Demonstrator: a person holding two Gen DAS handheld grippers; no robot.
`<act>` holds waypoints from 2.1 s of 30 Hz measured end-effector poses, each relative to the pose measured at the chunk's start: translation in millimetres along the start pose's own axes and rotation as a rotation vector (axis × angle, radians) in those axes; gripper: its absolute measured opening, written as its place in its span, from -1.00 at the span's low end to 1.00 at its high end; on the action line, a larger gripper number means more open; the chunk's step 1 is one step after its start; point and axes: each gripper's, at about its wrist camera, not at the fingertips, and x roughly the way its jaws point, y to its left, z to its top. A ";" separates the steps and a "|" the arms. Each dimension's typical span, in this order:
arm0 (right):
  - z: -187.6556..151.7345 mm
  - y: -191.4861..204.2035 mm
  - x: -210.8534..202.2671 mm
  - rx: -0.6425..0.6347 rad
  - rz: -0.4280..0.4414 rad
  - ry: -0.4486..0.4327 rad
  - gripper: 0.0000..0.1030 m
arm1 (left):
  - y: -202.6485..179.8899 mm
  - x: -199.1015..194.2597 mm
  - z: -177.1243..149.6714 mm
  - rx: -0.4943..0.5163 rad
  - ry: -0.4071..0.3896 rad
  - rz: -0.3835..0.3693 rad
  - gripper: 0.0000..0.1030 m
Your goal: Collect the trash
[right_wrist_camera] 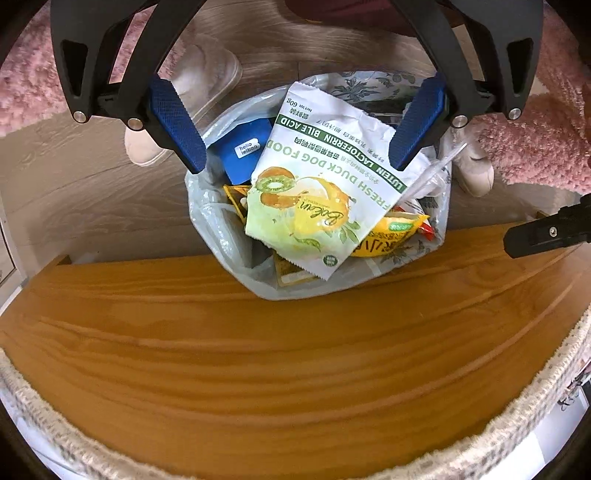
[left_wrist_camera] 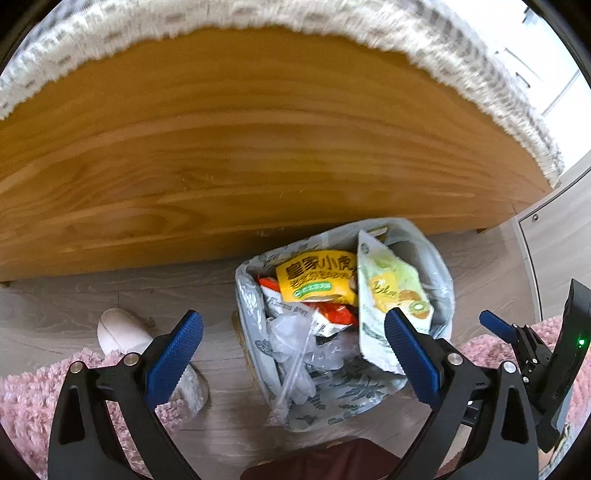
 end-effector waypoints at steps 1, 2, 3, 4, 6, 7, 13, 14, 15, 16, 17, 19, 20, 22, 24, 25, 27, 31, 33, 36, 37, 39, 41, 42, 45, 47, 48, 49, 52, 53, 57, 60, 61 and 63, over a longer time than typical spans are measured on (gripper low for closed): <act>0.7 -0.3 -4.8 0.000 0.003 -0.010 0.84 | -2.4 -5.7 -0.6 0.012 -0.020 0.003 0.85; 1.8 0.1 -12.2 -0.002 0.006 -0.023 0.84 | -6.4 -15.2 -1.4 0.031 -0.053 0.005 0.85; 2.5 0.5 -17.7 -0.006 0.004 -0.033 0.84 | -9.4 -23.5 -2.0 0.042 -0.082 -0.001 0.85; 3.4 1.7 -26.5 -0.015 -0.008 -0.049 0.84 | -12.6 -31.3 -2.5 0.053 -0.107 -0.003 0.85; 3.5 2.8 -42.3 -0.025 -0.023 -0.078 0.84 | -18.7 -47.1 -2.6 0.073 -0.157 0.007 0.85; 3.0 2.3 -52.3 -0.026 -0.032 -0.089 0.84 | -21.7 -53.8 -2.6 0.080 -0.178 0.009 0.85; 4.7 -8.3 -104.7 0.022 0.014 -0.119 0.84 | -45.2 -96.3 -9.6 0.142 -0.292 -0.047 0.85; 5.7 -9.6 -113.2 0.023 0.020 -0.127 0.84 | -49.4 -103.0 -12.7 0.161 -0.308 -0.053 0.85; 6.7 -9.2 -120.8 0.021 0.022 -0.134 0.84 | -54.4 -110.3 -16.4 0.182 -0.322 -0.059 0.85; 7.1 -8.3 -129.7 0.014 0.025 -0.142 0.84 | -57.6 -117.2 -20.0 0.195 -0.333 -0.069 0.85; 7.0 -6.7 -136.8 0.009 0.030 -0.150 0.84 | -60.4 -122.5 -23.3 0.203 -0.341 -0.081 0.85; 6.4 -6.0 -151.5 0.001 0.038 -0.167 0.84 | -62.1 -134.1 -29.7 0.207 -0.354 -0.103 0.85; 5.9 -4.4 -156.7 -0.004 0.040 -0.173 0.84 | -63.5 -140.4 -33.3 0.208 -0.362 -0.109 0.85; 3.4 -3.4 -167.8 -0.014 0.042 -0.182 0.84 | -63.8 -148.9 -39.5 0.212 -0.380 -0.128 0.85; 0.3 -3.4 -175.3 -0.021 0.044 -0.183 0.84 | -64.1 -155.9 -46.2 0.219 -0.395 -0.122 0.85; -2.3 -3.2 -179.6 -0.024 0.043 -0.185 0.84 | -65.4 -159.8 -50.2 0.227 -0.401 -0.112 0.85; -7.6 -2.3 -186.4 -0.028 0.044 -0.187 0.84 | -67.0 -165.2 -56.4 0.236 -0.413 -0.104 0.85; -17.1 1.3 -188.6 -0.039 0.050 -0.182 0.84 | -66.4 -175.3 -68.3 0.212 -0.443 -0.059 0.85; -21.3 3.0 -188.9 -0.045 0.049 -0.179 0.84 | -65.6 -177.9 -71.8 0.210 -0.445 -0.068 0.85; -25.1 5.8 -192.5 -0.049 0.043 -0.185 0.84 | -64.4 -179.4 -76.0 0.204 -0.439 -0.067 0.85; -26.0 6.0 -193.8 -0.048 0.042 -0.187 0.84 | -63.3 -180.1 -78.2 0.197 -0.442 -0.053 0.85; -27.0 6.0 -195.4 -0.048 0.043 -0.193 0.84 | -61.0 -181.4 -81.5 0.189 -0.444 -0.055 0.85; -28.1 6.7 -196.9 -0.047 0.042 -0.198 0.84 | -58.9 -182.4 -83.5 0.182 -0.441 -0.070 0.85; -28.2 7.3 -197.8 -0.047 0.042 -0.202 0.84 | -57.8 -183.0 -84.5 0.176 -0.441 -0.077 0.85; -28.7 8.9 -199.4 -0.053 0.041 -0.209 0.84 | -55.5 -183.4 -85.8 0.164 -0.438 -0.085 0.85; -28.8 9.3 -200.0 -0.056 0.041 -0.212 0.84 | -54.4 -183.3 -86.7 0.158 -0.436 -0.087 0.85; -29.0 9.4 -200.4 -0.055 0.040 -0.214 0.84 | -54.0 -183.5 -86.8 0.156 -0.435 -0.090 0.85; -29.3 9.6 -200.7 -0.054 0.039 -0.215 0.84 | -53.5 -183.5 -87.3 0.155 -0.435 -0.095 0.85; -29.6 9.8 -202.1 -0.053 0.037 -0.222 0.84 | -53.6 -184.9 -88.8 0.156 -0.437 -0.104 0.85; -29.7 10.2 -202.5 -0.054 0.036 -0.222 0.84 | -53.5 -185.5 -89.2 0.156 -0.438 -0.106 0.85; -29.9 11.6 -203.7 -0.055 0.034 -0.227 0.84 | -53.3 -186.3 -89.6 0.158 -0.441 -0.116 0.85; -30.8 12.9 -204.5 -0.059 0.031 -0.229 0.84 | -52.8 -186.8 -90.3 0.155 -0.443 -0.121 0.85; -30.7 13.3 -204.7 -0.061 0.030 -0.231 0.84 | -52.5 -187.2 -90.2 0.155 -0.444 -0.122 0.85; -30.7 13.9 -204.9 -0.063 0.027 -0.233 0.84 | -51.8 -187.3 -90.4 0.152 -0.444 -0.124 0.85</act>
